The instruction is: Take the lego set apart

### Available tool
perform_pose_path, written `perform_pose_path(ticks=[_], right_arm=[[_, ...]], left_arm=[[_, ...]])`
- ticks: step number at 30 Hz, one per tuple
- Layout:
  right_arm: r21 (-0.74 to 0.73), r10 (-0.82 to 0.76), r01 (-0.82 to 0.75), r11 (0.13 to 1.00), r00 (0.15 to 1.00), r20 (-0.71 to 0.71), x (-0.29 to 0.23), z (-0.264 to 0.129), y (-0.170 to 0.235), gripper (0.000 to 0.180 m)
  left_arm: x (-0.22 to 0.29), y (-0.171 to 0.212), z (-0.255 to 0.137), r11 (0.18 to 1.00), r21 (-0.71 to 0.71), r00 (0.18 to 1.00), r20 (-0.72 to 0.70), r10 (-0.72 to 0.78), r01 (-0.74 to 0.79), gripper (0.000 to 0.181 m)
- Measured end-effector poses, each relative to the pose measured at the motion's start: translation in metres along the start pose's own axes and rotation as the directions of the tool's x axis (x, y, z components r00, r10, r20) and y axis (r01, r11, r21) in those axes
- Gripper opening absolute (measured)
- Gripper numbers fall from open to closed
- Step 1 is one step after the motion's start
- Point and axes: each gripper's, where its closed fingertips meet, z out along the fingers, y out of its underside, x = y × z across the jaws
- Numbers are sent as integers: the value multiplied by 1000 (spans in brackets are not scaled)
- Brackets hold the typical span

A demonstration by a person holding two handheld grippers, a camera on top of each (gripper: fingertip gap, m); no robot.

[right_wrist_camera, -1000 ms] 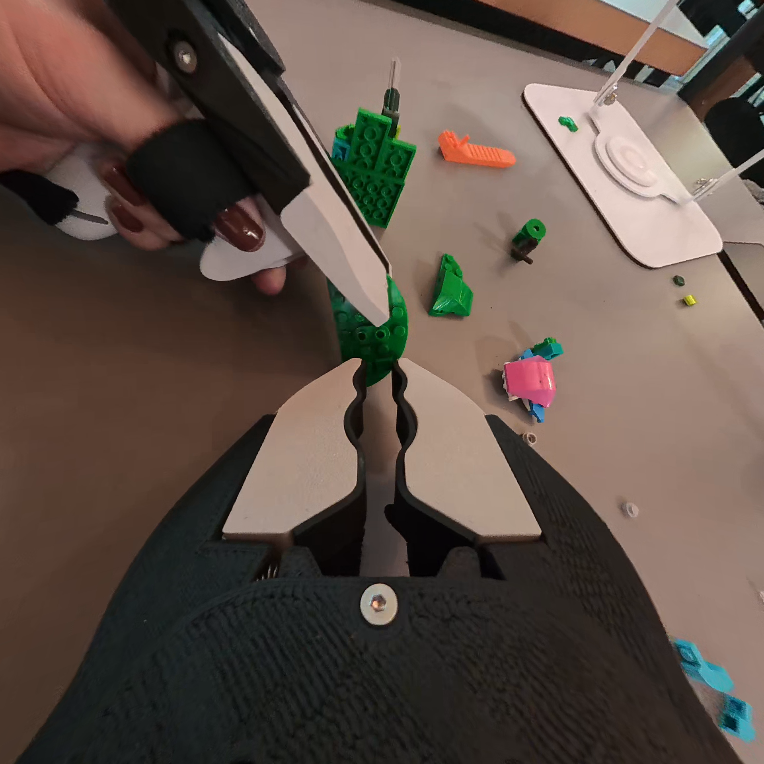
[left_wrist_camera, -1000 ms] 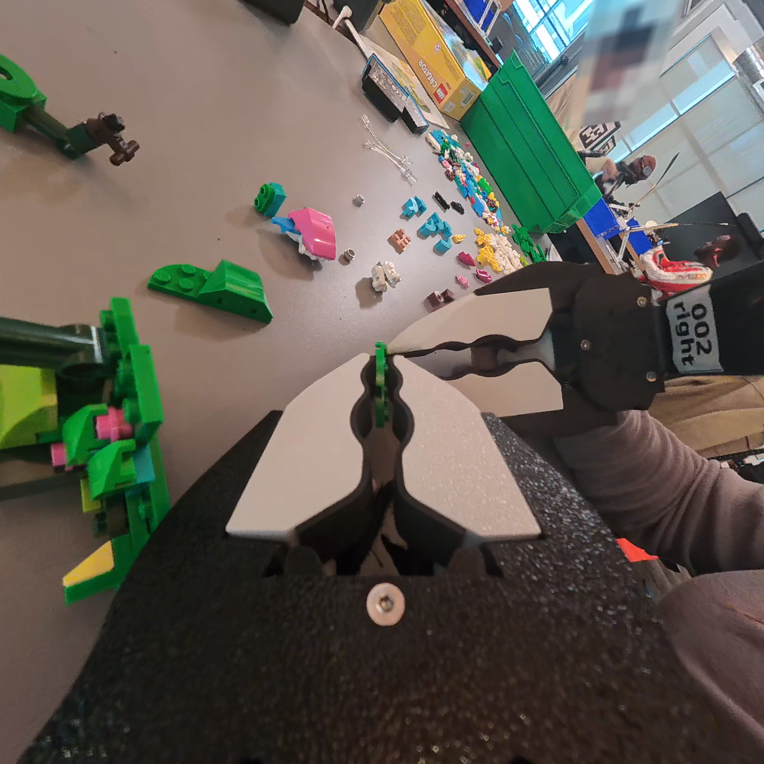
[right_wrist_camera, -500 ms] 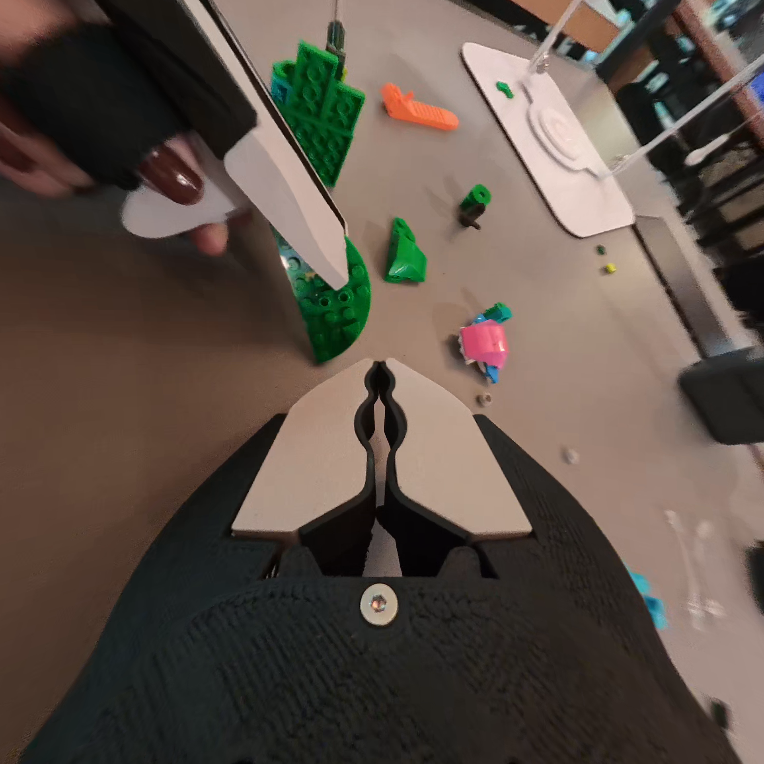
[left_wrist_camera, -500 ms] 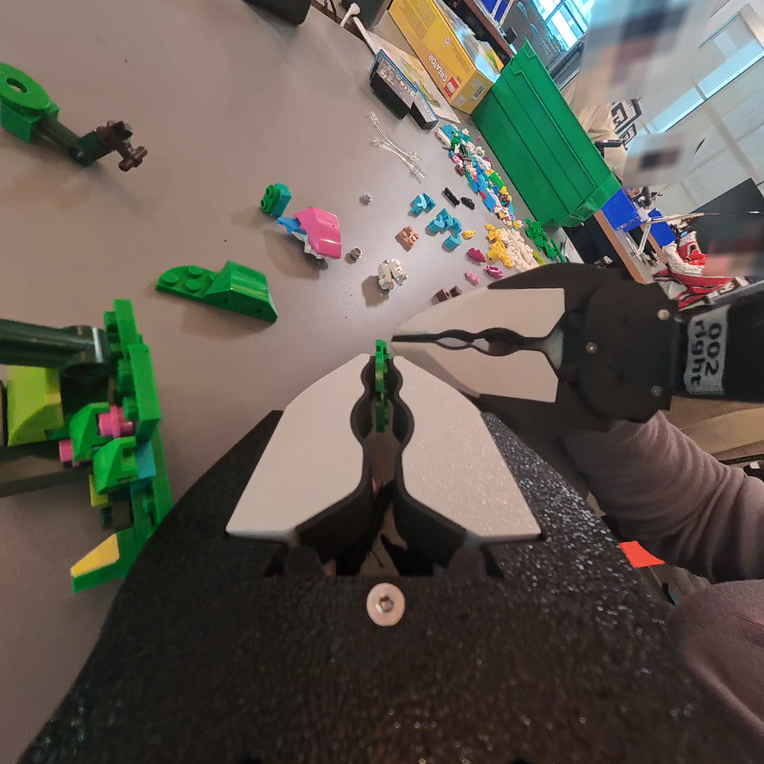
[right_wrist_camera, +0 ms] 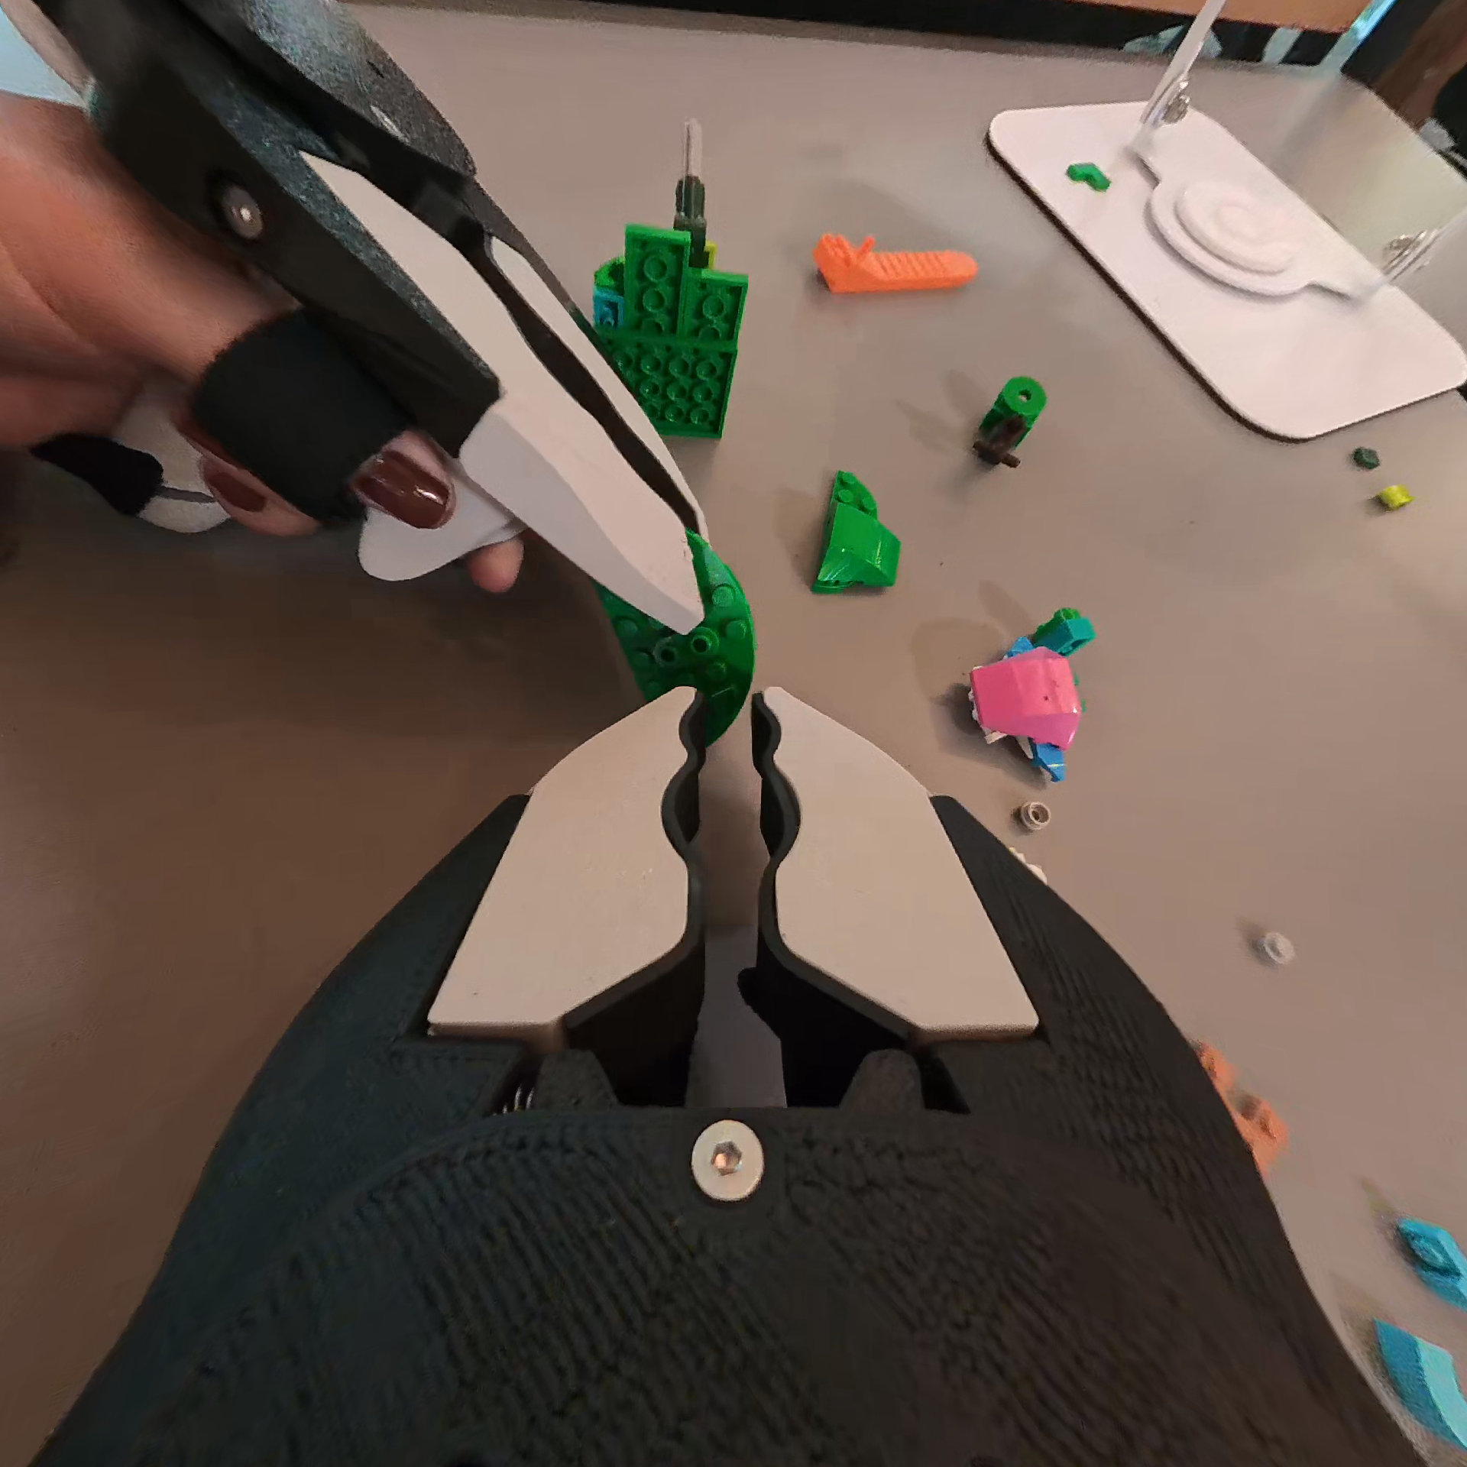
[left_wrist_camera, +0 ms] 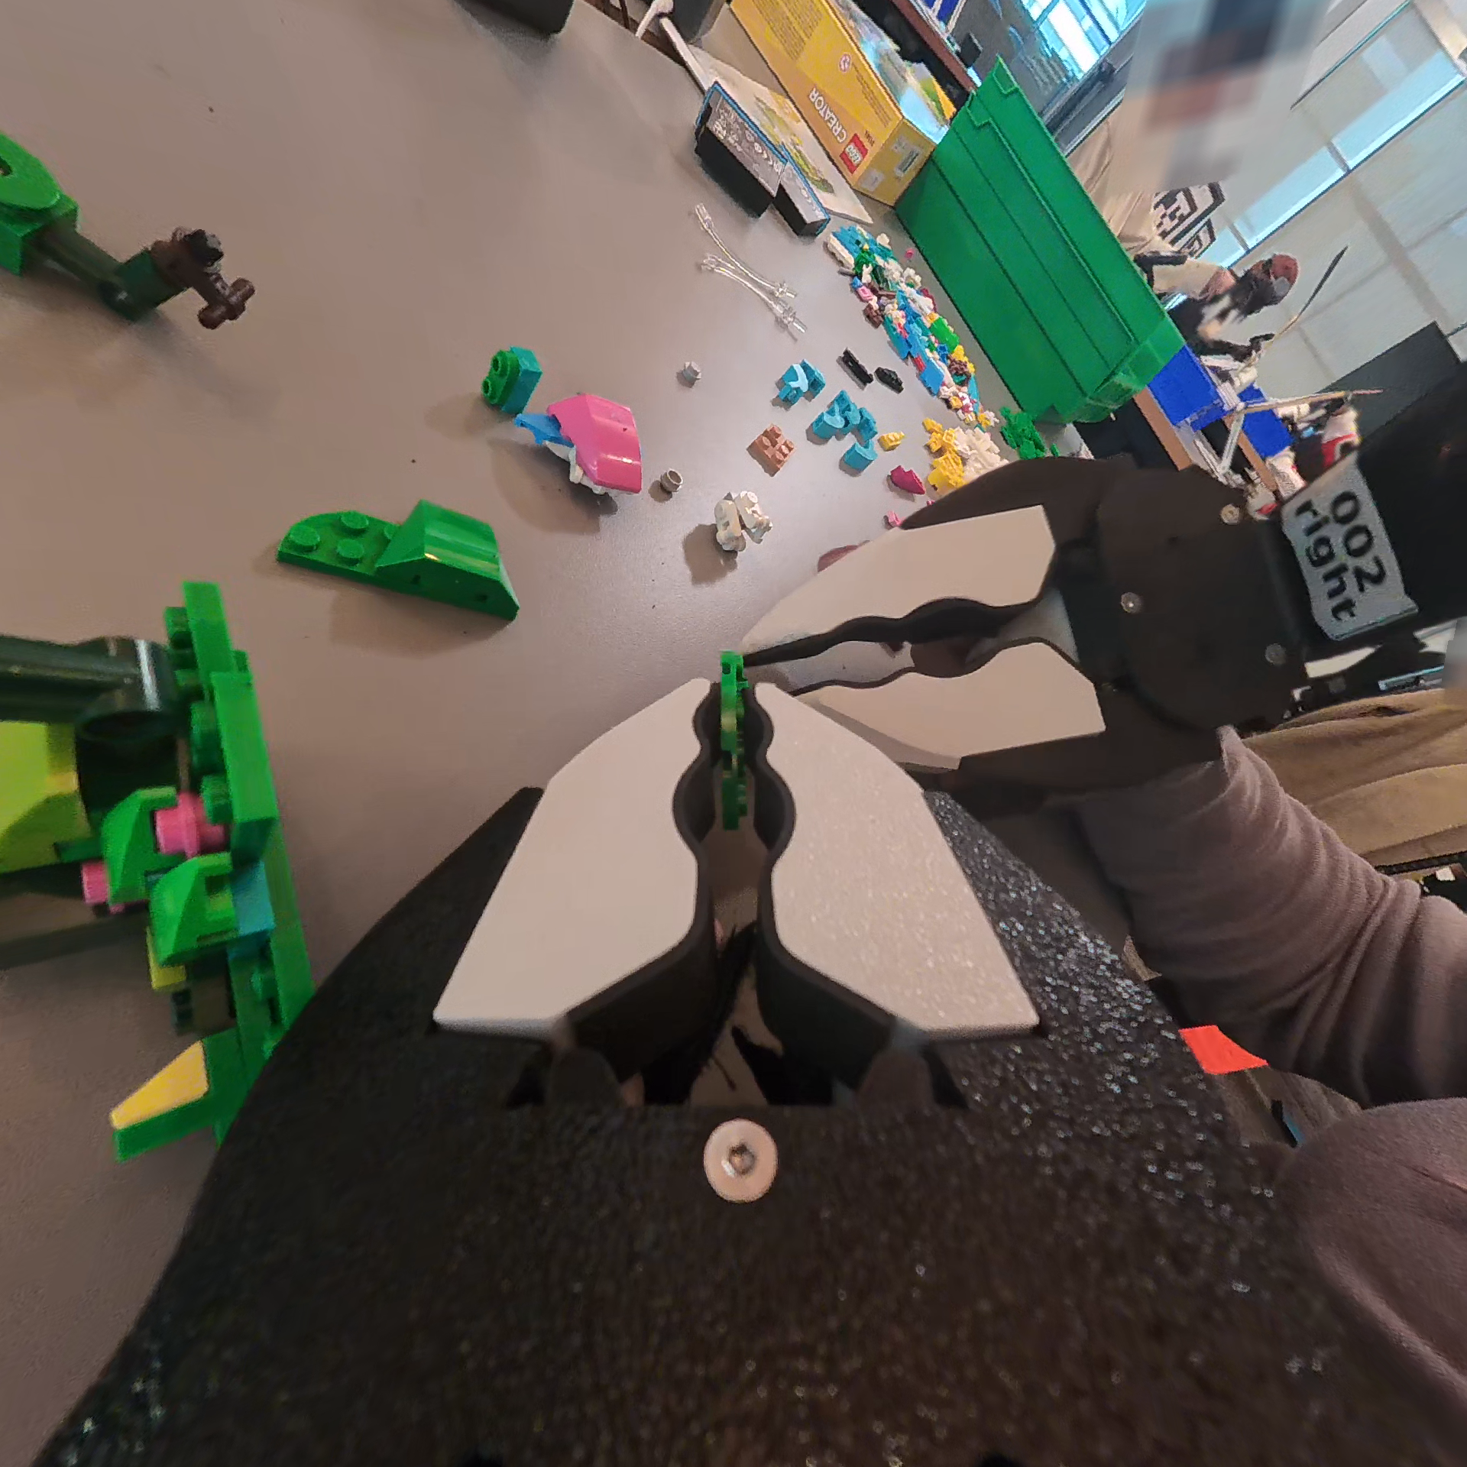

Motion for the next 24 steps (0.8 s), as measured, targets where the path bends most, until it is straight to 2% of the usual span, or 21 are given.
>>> perform_pose_path(ticks=[1, 8, 12, 21, 24], right_arm=[[0, 10, -10, 1000, 1000, 13, 0, 0, 0, 8], [-12, 154, -154, 988, 977, 145, -3, 2, 1, 6], [-13, 183, -183, 983, 971, 156, -2, 1, 1, 4], [-16, 436, -455, 890, 841, 319, 3, -4, -3, 0], [7, 381, -399, 917, 880, 283, 2, -4, -4, 0]], left_arm=[[0, 0, 0, 1000, -2, 1000, -3, 0, 0, 4], [2, 3, -2, 999, -20, 1000, -14, 26, -26, 4], [2, 3, -1, 999, -24, 999, -14, 29, -29, 4], [5, 5, -1, 999, -42, 999, -37, 28, -29, 4], [3, 5, -1, 999, -37, 999, -34, 15, -16, 3]])
